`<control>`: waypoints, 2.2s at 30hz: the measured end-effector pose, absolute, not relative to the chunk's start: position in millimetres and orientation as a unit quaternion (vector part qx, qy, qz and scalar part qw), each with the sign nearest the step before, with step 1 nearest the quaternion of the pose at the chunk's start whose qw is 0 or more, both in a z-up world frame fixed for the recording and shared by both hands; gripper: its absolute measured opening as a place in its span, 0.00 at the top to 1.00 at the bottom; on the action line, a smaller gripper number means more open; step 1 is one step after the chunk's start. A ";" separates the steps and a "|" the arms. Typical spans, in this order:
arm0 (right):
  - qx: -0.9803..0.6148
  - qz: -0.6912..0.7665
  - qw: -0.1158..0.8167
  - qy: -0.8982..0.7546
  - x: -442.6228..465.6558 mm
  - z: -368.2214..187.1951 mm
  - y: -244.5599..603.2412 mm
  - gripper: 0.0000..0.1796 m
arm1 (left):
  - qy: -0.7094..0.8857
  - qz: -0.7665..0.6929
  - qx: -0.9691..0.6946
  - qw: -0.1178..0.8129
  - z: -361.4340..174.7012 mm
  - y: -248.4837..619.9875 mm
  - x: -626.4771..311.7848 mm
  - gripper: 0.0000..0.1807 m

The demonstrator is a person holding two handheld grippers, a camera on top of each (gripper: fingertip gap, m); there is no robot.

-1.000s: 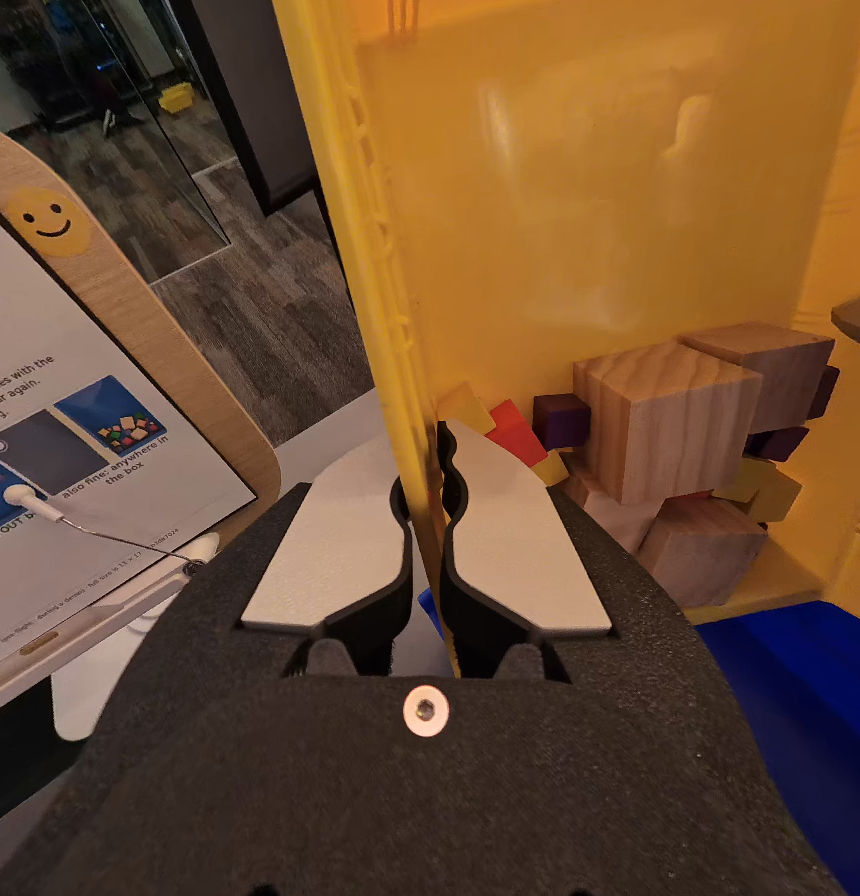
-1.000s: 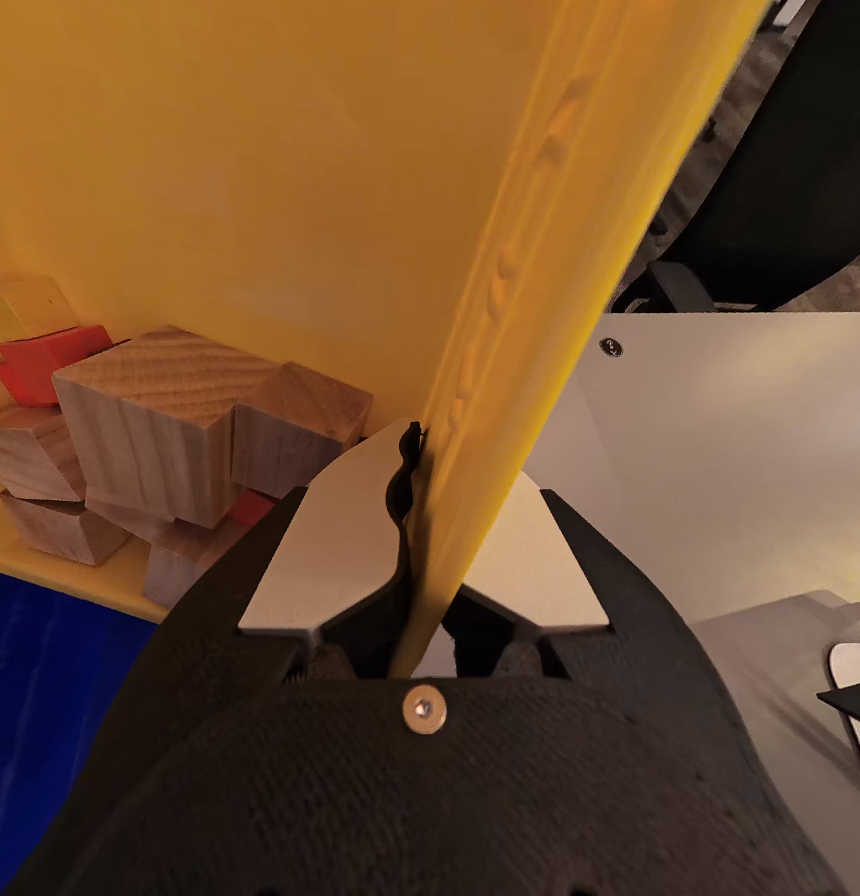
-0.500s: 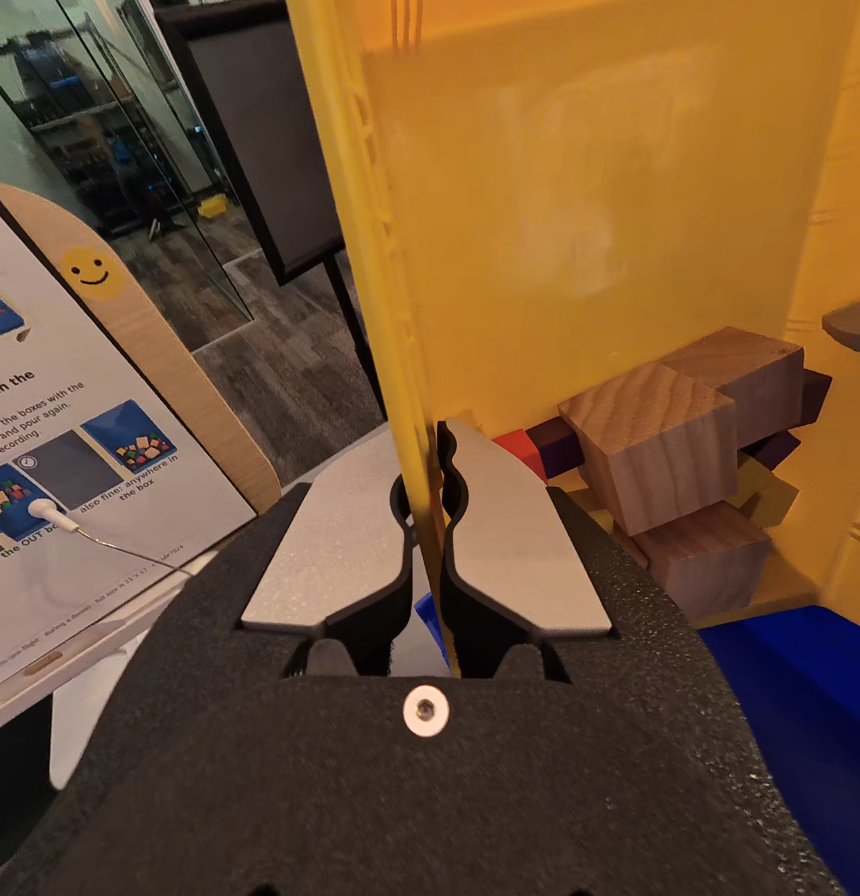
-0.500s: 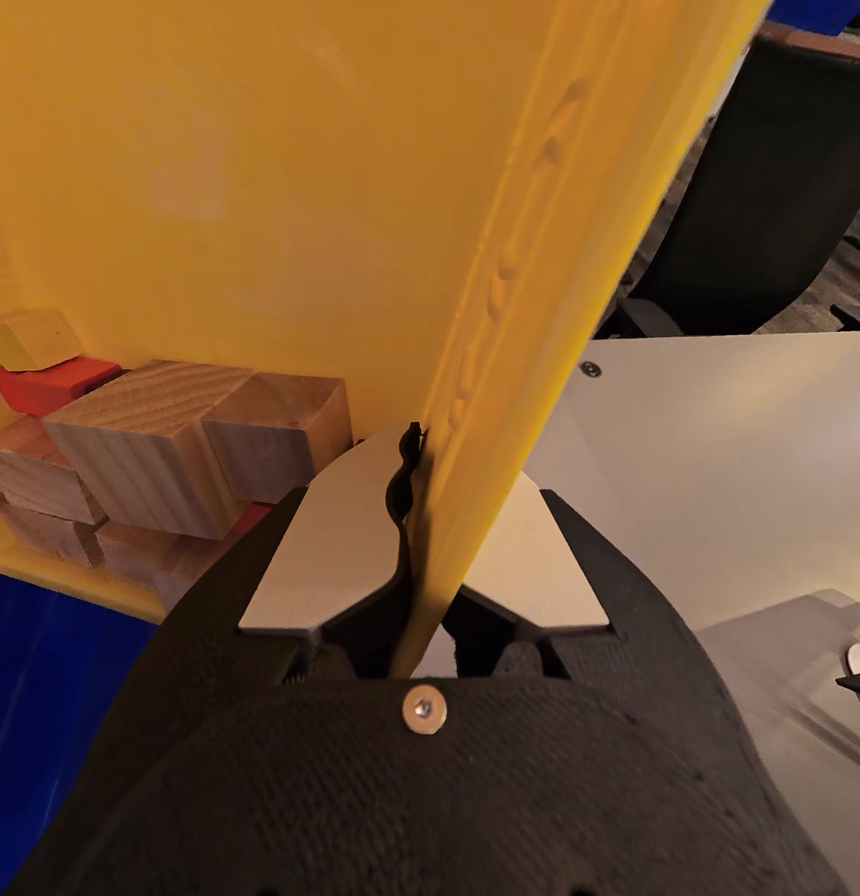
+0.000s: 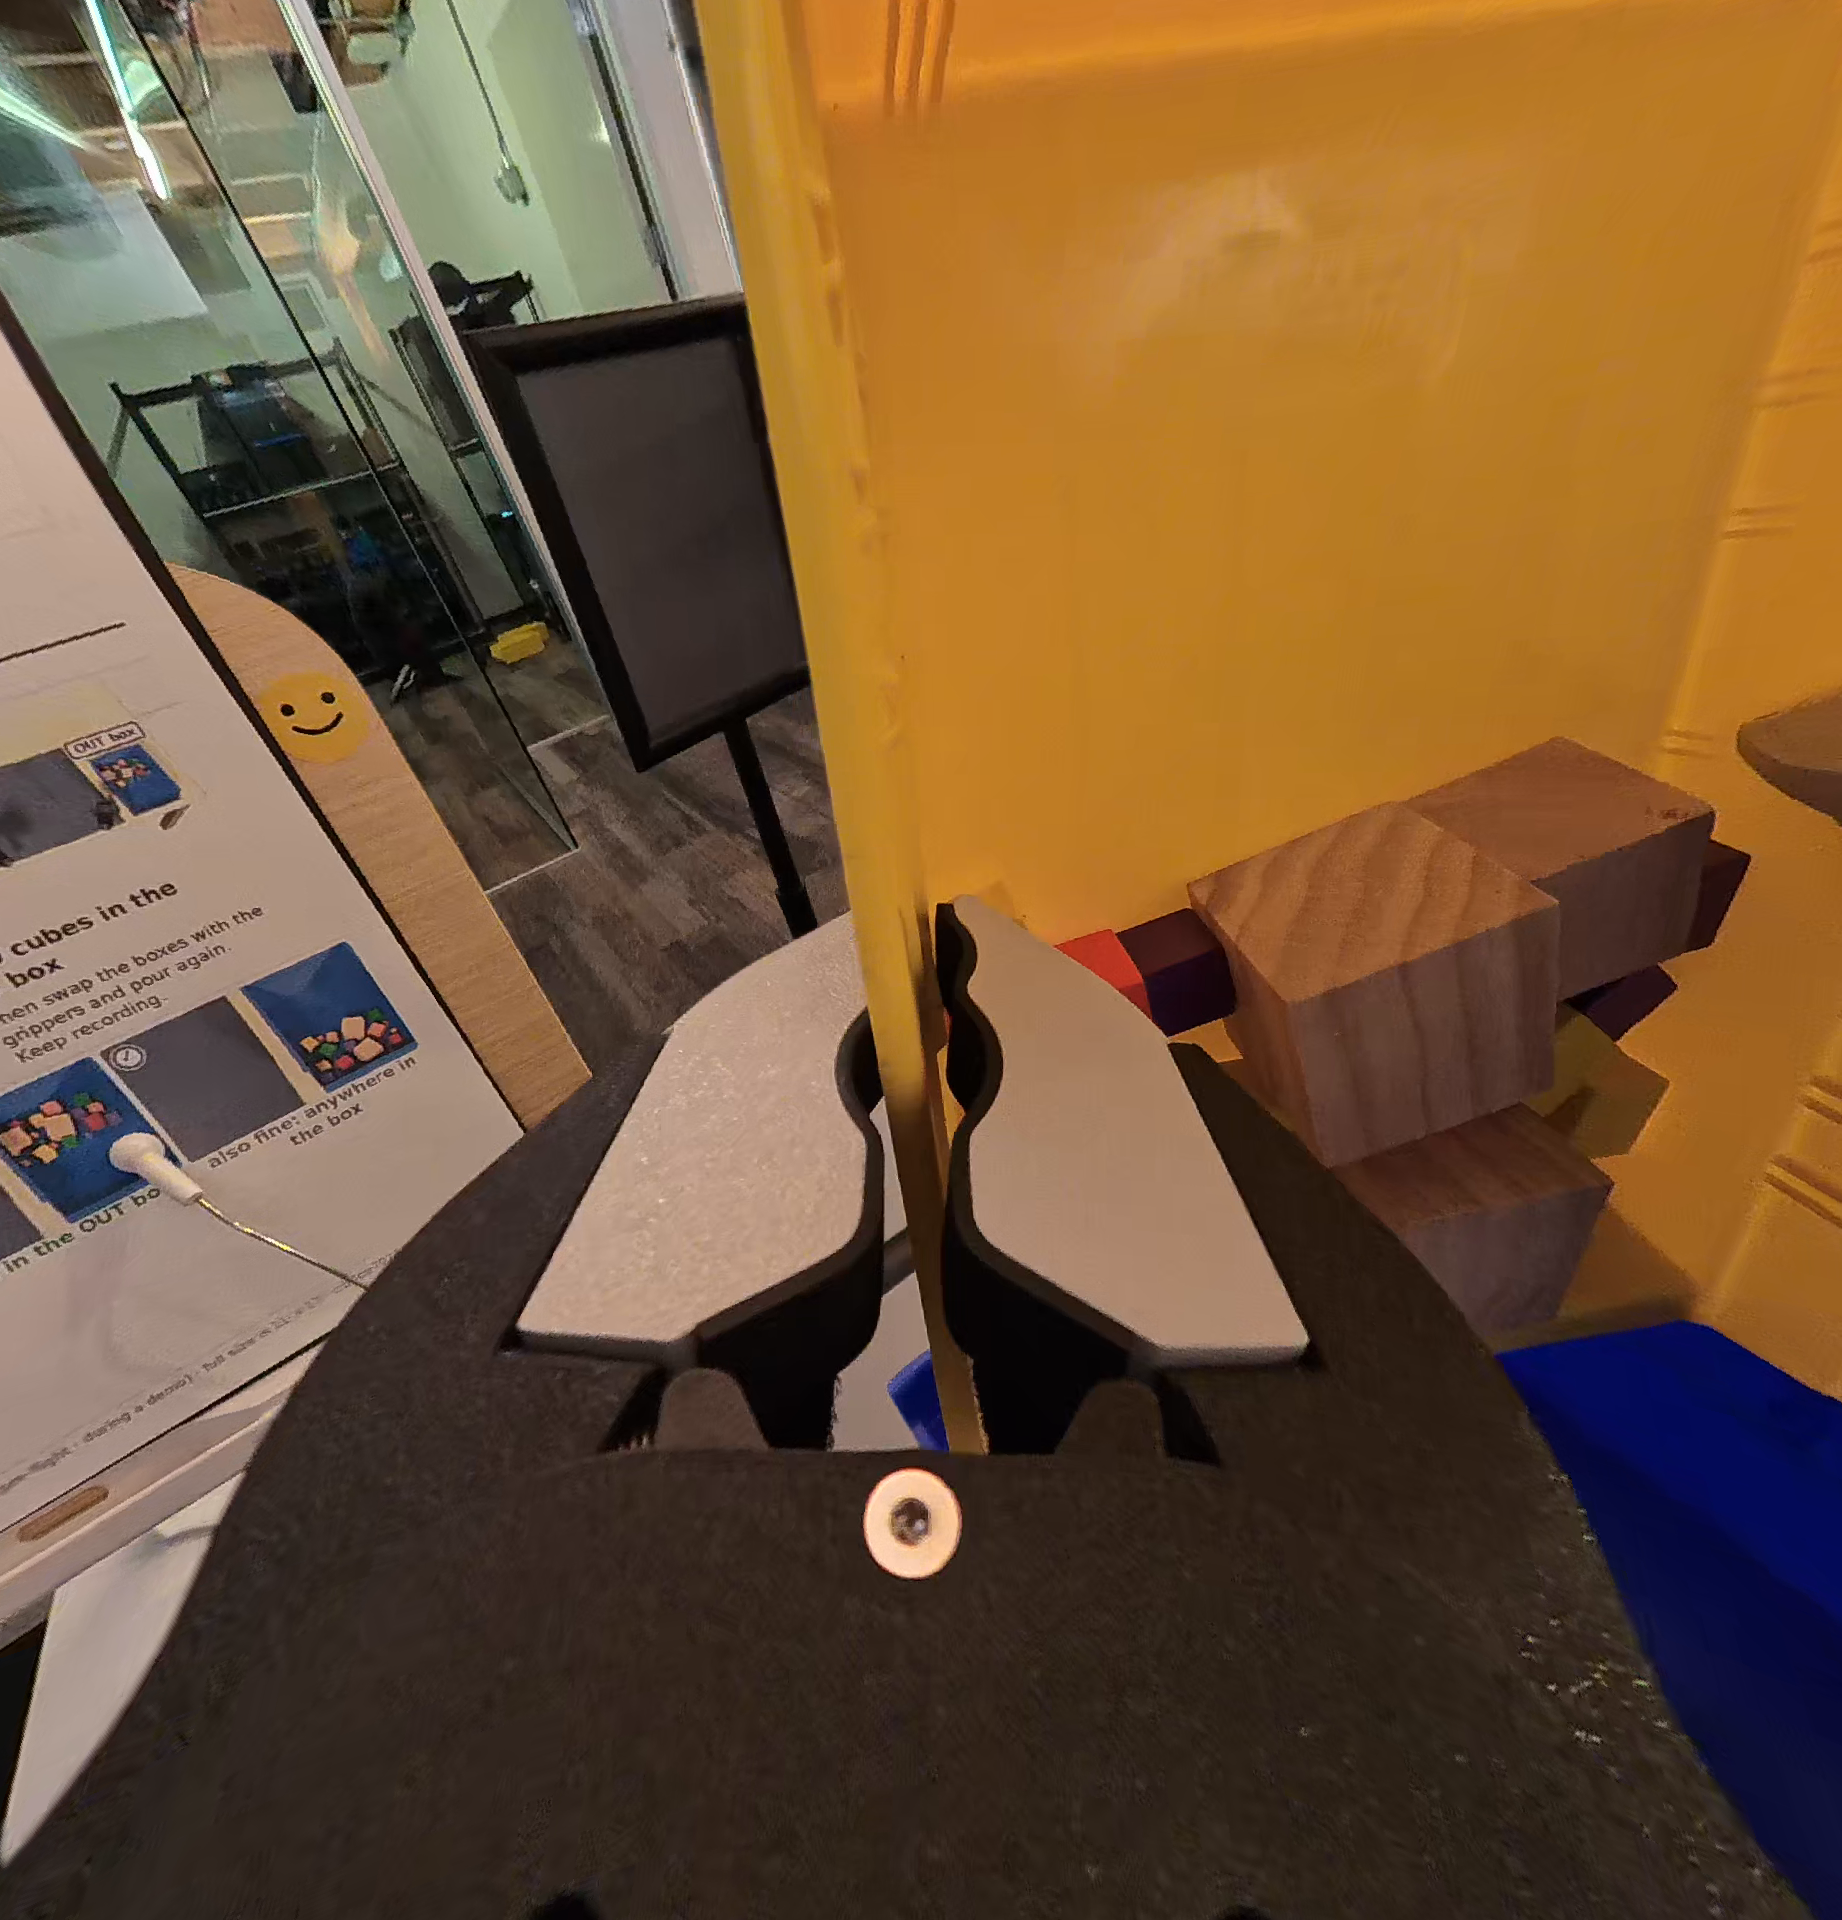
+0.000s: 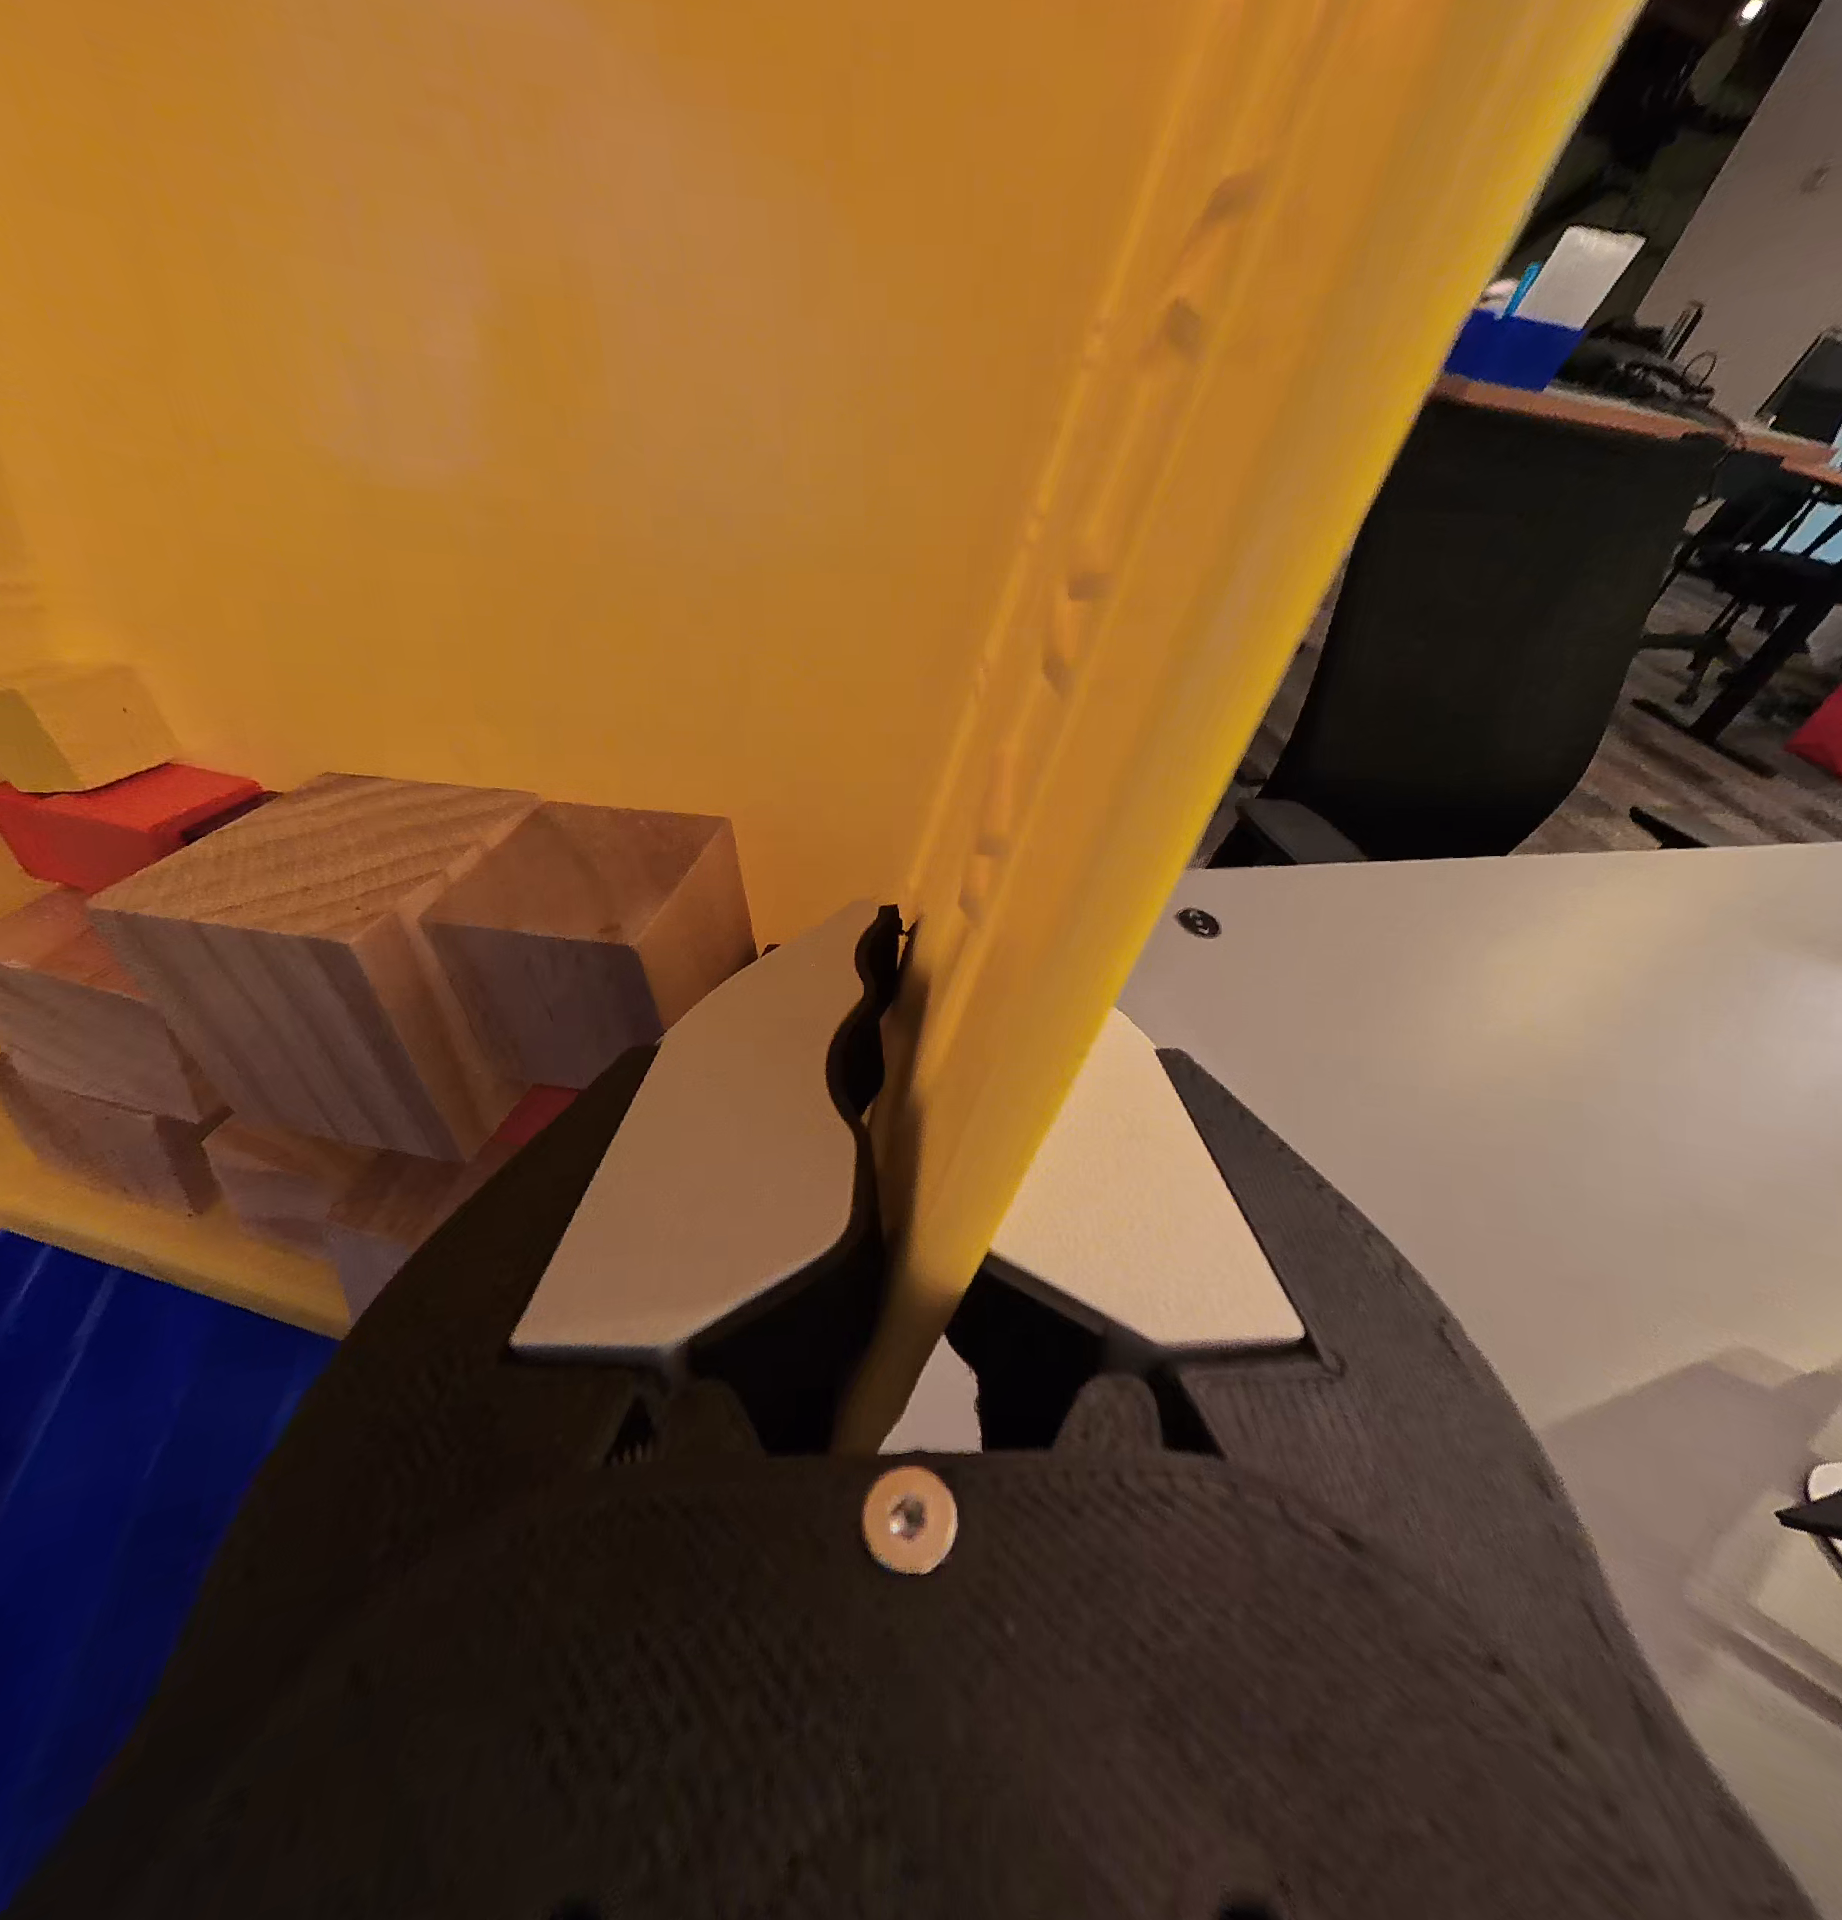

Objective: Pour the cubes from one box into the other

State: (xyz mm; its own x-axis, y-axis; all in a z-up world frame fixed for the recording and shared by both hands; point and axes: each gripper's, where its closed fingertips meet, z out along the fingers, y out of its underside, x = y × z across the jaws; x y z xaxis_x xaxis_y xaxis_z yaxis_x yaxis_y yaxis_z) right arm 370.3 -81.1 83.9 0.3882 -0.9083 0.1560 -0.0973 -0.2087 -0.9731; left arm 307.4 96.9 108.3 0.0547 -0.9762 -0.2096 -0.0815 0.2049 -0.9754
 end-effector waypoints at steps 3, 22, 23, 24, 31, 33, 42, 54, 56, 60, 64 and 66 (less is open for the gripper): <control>-0.653 -0.419 0.511 0.370 368.0 90.1 -83.8 0.98 | 0.545 -0.420 -0.467 0.555 111.6 94.5 305.3 0.97; -0.655 -0.433 0.494 0.374 359.1 86.1 -88.9 0.98 | 0.539 -0.428 -0.484 0.541 100.5 91.7 302.9 0.97; -0.654 -0.432 0.495 0.375 358.8 85.7 -88.9 0.98 | 0.540 -0.425 -0.483 0.543 100.1 91.7 302.3 0.97; -0.654 -0.432 0.495 0.374 358.4 85.4 -88.9 0.98 | 0.540 -0.426 -0.482 0.543 100.3 91.6 301.6 0.97; -0.641 -0.456 0.502 0.360 352.8 97.3 -91.6 0.98 | 0.530 -0.448 -0.470 0.546 107.3 90.0 298.5 0.97; -0.636 -0.464 0.504 0.355 351.3 103.3 -91.9 0.98 | 0.520 -0.463 -0.469 0.544 112.6 89.1 297.7 0.97; -0.610 -0.510 0.504 0.339 342.6 129.3 -95.6 0.98 | 0.488 -0.497 -0.471 0.541 128.2 88.1 296.4 0.98; -0.600 -0.536 0.496 0.327 333.5 135.5 -98.0 0.98 | 0.480 -0.516 -0.471 0.530 126.0 87.0 293.8 0.98; -0.603 -0.535 0.494 0.327 333.3 134.7 -97.5 0.98 | 0.481 -0.515 -0.473 0.529 124.3 87.5 293.5 0.97; -0.604 -0.533 0.492 0.329 333.3 131.6 -96.8 0.98 | 0.482 -0.515 -0.476 0.525 122.1 88.2 293.4 0.98; -0.600 -0.537 0.495 0.327 332.2 135.2 -96.6 0.98 | 0.477 -0.520 -0.474 0.526 125.6 88.6 292.6 0.98; -0.598 -0.540 0.496 0.324 331.8 138.2 -96.4 0.98 | 0.476 -0.521 -0.474 0.526 128.2 88.7 292.4 0.98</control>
State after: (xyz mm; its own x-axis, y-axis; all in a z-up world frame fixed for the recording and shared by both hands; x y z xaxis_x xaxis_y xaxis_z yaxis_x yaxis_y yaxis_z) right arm 331.8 -96.4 138.2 0.2061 -0.9233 0.3242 0.1474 -0.2983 -0.9430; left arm 292.4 88.7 128.2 0.0027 -1.0000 -0.0069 0.0976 0.0072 -0.9952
